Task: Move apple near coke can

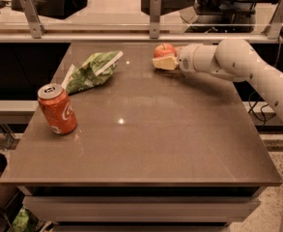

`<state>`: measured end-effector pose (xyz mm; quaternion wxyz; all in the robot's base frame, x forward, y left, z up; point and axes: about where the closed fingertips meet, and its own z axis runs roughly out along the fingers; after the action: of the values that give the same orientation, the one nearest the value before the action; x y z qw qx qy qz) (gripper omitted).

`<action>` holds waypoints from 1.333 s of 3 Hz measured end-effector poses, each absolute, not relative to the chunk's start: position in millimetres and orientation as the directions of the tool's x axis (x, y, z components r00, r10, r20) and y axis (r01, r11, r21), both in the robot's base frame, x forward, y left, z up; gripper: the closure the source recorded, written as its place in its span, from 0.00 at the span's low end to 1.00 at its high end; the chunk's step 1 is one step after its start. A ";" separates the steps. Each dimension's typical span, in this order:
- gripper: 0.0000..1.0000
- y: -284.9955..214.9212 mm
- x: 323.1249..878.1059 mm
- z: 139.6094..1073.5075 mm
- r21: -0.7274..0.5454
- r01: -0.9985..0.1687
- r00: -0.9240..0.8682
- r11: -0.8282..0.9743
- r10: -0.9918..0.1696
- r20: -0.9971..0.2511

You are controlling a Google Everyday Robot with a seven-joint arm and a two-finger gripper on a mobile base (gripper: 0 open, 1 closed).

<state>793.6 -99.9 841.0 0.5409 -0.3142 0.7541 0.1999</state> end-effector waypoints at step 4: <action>1.00 -75.2 690.2 859.6 -0.037 -0.789 -0.177 0.614 -0.285 -0.942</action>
Offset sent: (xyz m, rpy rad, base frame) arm -0.0813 0.0015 0.0368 -0.0430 -0.0088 0.1246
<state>690.2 -75.2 859.6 0.5252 -0.3682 0.7287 0.2398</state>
